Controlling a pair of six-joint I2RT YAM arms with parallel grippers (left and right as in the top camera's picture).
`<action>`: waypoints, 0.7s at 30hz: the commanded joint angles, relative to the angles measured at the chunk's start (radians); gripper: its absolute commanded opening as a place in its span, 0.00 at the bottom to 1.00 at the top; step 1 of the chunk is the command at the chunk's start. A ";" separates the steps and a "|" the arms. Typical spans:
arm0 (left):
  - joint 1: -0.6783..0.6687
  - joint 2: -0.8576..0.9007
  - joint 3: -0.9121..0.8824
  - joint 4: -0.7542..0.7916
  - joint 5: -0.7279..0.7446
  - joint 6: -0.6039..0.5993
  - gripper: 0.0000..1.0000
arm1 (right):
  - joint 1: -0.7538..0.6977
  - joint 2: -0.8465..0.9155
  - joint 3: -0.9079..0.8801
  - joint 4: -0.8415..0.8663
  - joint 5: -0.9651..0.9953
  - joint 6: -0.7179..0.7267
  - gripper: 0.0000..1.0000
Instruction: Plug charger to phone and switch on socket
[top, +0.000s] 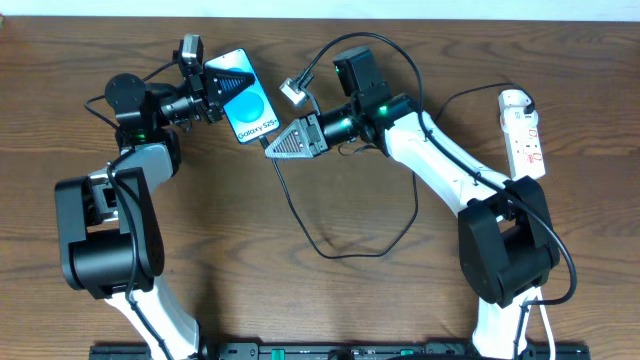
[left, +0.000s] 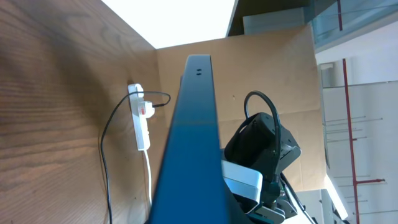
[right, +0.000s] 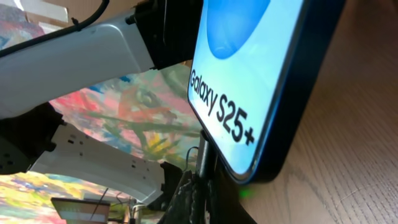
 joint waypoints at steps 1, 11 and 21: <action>-0.016 -0.003 0.018 0.010 0.111 0.045 0.07 | -0.007 -0.010 0.014 0.050 0.050 0.035 0.01; -0.044 -0.003 0.018 0.010 0.110 0.043 0.07 | -0.007 -0.010 0.014 0.056 0.074 0.045 0.01; -0.017 -0.003 0.018 0.010 0.111 0.043 0.08 | -0.008 -0.010 0.014 -0.026 0.068 -0.004 0.36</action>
